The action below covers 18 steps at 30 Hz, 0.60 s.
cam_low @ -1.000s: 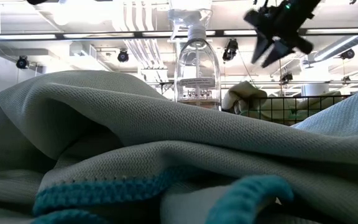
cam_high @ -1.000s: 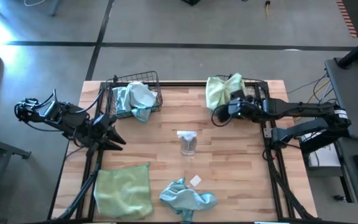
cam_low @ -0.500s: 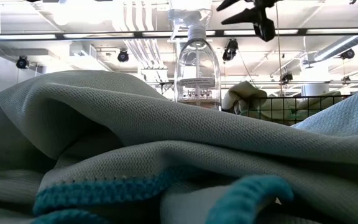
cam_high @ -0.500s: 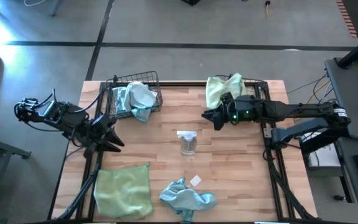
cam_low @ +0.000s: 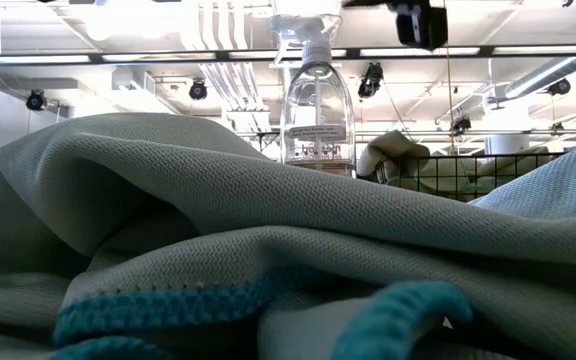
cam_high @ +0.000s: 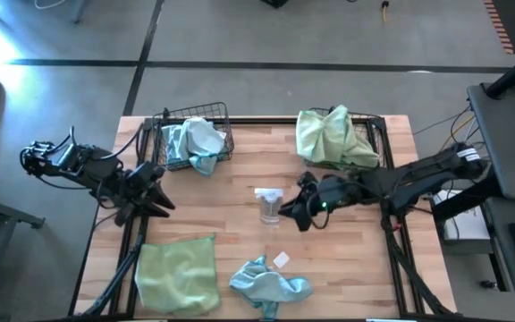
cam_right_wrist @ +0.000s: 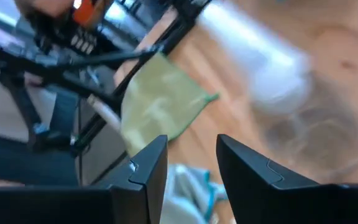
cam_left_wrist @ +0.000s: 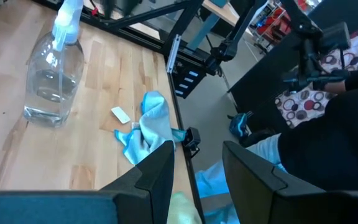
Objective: Sort microfiber towel by color & place in baskets
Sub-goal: Put the blue towel into the left wire basket
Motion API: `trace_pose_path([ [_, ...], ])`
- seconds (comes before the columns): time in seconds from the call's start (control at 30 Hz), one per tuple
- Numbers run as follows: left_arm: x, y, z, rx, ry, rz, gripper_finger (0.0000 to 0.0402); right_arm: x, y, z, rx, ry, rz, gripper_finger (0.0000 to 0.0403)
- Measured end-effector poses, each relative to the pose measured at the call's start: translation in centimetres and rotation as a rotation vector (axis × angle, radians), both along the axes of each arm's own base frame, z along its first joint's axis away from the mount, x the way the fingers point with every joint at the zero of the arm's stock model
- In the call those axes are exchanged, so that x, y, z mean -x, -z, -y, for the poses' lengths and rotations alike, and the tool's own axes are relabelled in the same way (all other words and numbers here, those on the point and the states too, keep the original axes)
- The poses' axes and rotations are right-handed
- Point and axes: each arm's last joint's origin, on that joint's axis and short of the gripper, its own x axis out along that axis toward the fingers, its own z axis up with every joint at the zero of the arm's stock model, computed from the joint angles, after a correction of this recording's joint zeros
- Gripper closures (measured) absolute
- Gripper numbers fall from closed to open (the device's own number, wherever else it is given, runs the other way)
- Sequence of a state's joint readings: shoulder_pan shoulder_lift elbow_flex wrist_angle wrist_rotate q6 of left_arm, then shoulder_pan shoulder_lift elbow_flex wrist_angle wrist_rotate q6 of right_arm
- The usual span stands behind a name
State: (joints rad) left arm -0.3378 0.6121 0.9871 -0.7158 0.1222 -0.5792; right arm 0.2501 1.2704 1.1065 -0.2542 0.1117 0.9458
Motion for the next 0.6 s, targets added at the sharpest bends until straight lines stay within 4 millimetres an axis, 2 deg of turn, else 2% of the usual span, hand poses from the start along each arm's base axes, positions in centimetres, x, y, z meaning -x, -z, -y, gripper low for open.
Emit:
trace_pose_path([
  [0.27, 0.6, -0.1, -0.1, 0.024, 0.028, 0.005, 0.0280, -1.4, -1.1, -3.3, 0.014, -0.066, -0.322, 0.0268],
  [0.47, 0.8, -0.2, -0.1, 0.038, 0.046, 0.007, 0.0280, -2.9, -0.8, -5.7, -0.018, -0.164, -0.594, 0.0268],
  [0.6, 0.9, -0.2, -0.1, 0.050, 0.060, 0.004, 0.0280, -4.0, 0.1, -7.2, -0.022, -0.236, -0.733, 0.0268],
])
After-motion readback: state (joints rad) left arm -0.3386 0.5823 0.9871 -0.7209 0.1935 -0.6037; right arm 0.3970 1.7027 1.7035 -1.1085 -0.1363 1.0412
